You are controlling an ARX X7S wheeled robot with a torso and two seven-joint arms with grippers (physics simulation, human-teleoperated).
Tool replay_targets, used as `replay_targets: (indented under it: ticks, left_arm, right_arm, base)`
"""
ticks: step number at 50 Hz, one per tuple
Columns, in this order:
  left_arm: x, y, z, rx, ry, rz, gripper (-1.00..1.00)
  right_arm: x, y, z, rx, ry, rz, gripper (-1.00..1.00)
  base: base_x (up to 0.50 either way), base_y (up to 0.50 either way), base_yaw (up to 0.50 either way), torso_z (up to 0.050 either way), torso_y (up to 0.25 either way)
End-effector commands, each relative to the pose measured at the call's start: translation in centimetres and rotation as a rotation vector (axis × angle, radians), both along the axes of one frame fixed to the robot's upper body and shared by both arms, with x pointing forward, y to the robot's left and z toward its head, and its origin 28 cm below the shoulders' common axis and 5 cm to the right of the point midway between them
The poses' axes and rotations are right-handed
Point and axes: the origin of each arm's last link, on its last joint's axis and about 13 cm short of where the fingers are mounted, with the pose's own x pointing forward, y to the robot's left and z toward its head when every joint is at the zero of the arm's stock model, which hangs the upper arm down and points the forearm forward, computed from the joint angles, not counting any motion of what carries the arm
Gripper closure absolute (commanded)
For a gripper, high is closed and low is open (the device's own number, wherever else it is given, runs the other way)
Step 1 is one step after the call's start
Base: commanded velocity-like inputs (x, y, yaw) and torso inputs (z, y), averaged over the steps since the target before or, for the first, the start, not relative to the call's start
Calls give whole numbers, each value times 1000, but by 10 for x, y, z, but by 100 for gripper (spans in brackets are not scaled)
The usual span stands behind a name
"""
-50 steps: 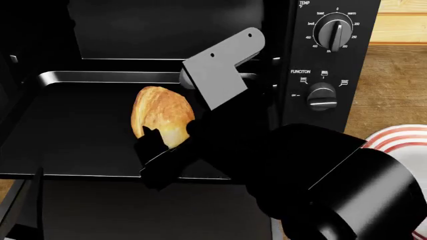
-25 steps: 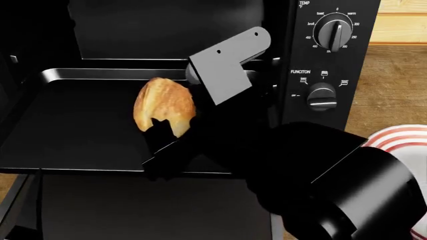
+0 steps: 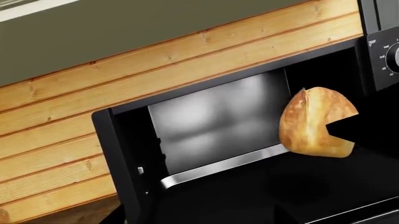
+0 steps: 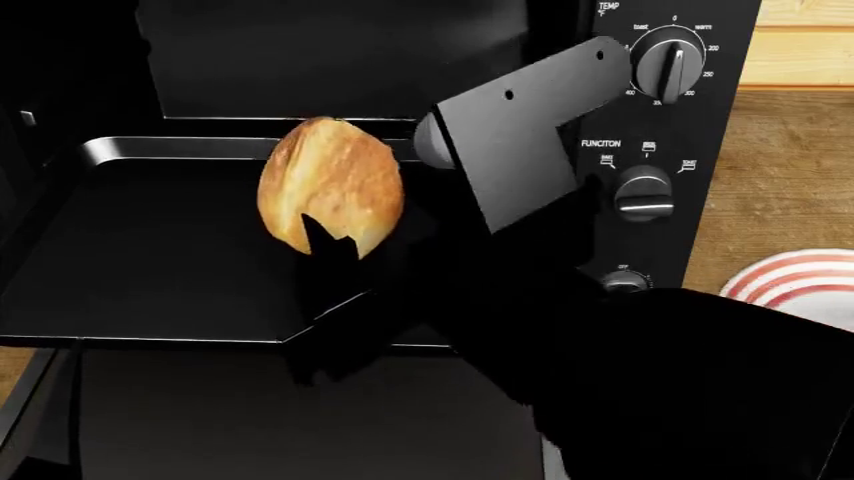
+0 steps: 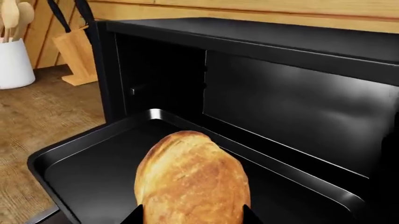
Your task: Pick the bread from the tray and place it on the plate on the counter.
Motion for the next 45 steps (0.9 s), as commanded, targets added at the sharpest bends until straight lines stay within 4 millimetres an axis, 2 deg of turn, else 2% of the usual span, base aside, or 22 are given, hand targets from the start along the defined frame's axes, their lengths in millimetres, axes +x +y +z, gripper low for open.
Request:
replay_targets:
  ticks: [1,9,17,22,31,38,45]
  left_arm:
    - [-1,0,0,-1,-2,1,-100]
    - [0,-1,0,2,-4,-2,-100]
    - [1,-1,-2,0,0,-7,-100]
    - [2,-2,-3,1,2,-12,-100]
    - [3,-3,-3,3,4,-19,-100]
    - [2,-4,-2,3,0,-20,-100]
    - [2,-5,0,6,-6,-24,-100]
  right_arm:
    - [-47,-19,-6,23,-61,-63,100]
    - [-77,-36,-5,66,-108,-144,100]
    - [-107,-58,-12,99,-129,-277,100]
    - [-119,-69,-17,115,-127,-348,100]
    - [-128,-88,-23,91,-119,-524,100]
    - [-136,-116,-27,75,-97,-689,100]
    - [-131,-140,-35,82,-54,-801,100]
  base:
    - [0,0,0,0,0]
    - [0,0,0,0,0]
    - [0,0,0,0,0]
    - [0,0,0,0,0]
    - [0,0,0,0,0]
    - [0,0,0,0,0]
    - [0,0,0,0,0]
